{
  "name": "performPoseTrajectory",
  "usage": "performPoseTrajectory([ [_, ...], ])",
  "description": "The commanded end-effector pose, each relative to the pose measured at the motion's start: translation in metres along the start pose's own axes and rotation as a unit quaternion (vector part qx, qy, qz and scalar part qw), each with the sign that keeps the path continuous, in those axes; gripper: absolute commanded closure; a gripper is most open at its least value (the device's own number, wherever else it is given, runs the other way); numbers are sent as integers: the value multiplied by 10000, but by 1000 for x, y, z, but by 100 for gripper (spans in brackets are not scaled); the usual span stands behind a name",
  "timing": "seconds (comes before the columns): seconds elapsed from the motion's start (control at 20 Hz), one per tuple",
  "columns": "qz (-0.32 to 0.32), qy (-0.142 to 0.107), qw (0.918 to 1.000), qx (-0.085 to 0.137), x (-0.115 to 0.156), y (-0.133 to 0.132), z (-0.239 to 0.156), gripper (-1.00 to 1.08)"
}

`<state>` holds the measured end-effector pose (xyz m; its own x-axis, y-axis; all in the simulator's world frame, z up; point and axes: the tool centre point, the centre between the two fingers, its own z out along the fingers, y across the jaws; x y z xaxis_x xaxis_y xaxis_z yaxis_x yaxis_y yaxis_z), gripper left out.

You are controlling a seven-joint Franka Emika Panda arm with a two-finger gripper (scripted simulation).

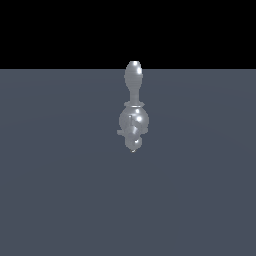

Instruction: Turn on the faucet by rotating a designated handle.

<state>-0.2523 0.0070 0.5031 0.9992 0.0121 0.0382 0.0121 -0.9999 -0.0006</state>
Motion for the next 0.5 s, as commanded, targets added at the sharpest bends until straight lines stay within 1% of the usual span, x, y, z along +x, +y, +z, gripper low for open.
performPoseTrajectory([
  [0.0,167,-419,9989,124,4,4,35,37],
  [0.05,336,-668,9970,215,5,16,58,6],
  [0.1,490,-753,9958,194,9,22,73,11],
  [0.15,589,-839,9940,383,15,19,93,-1],
  [0.2,687,-1037,9915,381,16,24,120,2],
  [0.25,958,-1138,9879,430,15,51,139,-11],
  [0.3,826,-1356,9865,408,13,43,167,-11],
  [0.35,839,-1314,9867,470,25,31,174,-5],
  [0.4,925,-1376,9845,563,31,23,190,8],
  [0.45,1167,-1455,9795,755,34,15,207,30],
])
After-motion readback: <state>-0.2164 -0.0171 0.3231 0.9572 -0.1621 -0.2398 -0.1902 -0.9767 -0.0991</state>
